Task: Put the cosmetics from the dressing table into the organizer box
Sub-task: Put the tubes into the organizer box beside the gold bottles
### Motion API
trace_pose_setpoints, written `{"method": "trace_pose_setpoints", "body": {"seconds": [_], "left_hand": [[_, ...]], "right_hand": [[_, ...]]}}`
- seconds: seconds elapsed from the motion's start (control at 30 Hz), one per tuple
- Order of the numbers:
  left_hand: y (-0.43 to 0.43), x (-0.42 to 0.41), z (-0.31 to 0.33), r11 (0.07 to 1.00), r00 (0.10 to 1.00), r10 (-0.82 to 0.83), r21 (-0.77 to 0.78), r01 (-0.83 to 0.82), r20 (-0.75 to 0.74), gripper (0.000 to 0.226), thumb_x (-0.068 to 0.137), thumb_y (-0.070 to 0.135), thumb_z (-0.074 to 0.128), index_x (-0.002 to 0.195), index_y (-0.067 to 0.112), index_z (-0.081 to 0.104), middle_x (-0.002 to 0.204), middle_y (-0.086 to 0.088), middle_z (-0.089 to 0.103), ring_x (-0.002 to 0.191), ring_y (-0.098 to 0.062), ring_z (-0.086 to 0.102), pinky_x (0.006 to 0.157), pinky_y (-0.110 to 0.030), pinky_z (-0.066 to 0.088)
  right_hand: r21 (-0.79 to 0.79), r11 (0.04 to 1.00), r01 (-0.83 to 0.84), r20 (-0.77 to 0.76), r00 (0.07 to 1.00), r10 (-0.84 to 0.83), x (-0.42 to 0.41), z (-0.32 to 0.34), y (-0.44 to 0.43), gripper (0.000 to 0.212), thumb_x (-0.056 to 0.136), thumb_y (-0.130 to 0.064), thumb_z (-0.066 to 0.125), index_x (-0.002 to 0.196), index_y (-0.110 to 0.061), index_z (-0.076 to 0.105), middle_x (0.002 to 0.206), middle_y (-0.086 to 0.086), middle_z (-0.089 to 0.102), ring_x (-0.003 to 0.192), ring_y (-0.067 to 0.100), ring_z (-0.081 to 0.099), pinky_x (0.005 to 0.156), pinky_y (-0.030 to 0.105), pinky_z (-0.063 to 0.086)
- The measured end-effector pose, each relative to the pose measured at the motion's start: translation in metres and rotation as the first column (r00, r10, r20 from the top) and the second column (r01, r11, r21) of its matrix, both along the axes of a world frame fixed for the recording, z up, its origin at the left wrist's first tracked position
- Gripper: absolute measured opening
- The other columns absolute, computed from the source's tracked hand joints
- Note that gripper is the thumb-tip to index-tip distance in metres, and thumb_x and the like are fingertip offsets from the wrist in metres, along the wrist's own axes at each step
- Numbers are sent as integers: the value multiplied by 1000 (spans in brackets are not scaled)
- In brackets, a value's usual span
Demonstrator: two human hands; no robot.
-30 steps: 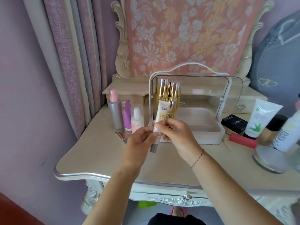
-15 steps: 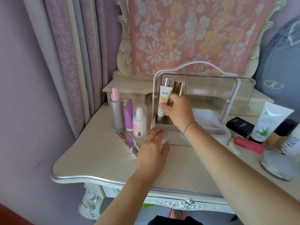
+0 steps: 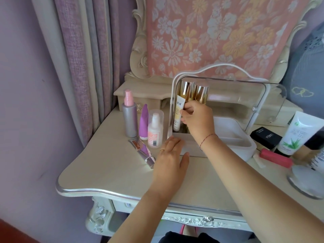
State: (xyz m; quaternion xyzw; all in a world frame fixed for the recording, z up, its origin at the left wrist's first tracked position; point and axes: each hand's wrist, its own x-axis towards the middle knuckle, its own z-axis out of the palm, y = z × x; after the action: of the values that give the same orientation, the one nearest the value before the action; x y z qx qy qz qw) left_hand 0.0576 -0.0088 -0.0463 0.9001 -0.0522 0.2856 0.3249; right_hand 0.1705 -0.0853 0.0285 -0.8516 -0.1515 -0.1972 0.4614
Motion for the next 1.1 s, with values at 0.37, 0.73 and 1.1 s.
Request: {"method": "trace_pose_setpoints", "body": {"seconds": [0.37,0.73,1.1], "left_hand": [[28,-23,6,820,818,572,6,-573,-65,51,66,37,75,106,11,57,109,-11,57,102,-34,51,85,-46,42],[49,-42,1,764,739,630,19,-645,-237,35,69,38,67,93,13,64,92,-8,64,94,-31,54,80,-38,36],[54,-69,12,736,824,489,-373,-566,-287,21,91,14,47,100,6,64,90,-9,52,64,-21,41,60,-30,25]], "right_hand": [[21,997,70,112,991,-72,-46,4,-17,17,84,-18,66,100,-12,68,90,4,73,78,18,68,73,35,57],[134,988,71,-42,997,-66,-95,-49,-40,13,81,-19,68,94,-19,67,75,-1,67,69,19,66,66,30,50],[193,980,-56,-148,985,85,-114,-47,-37,11,82,-19,68,91,-23,65,73,0,67,69,23,68,70,39,57]]}}
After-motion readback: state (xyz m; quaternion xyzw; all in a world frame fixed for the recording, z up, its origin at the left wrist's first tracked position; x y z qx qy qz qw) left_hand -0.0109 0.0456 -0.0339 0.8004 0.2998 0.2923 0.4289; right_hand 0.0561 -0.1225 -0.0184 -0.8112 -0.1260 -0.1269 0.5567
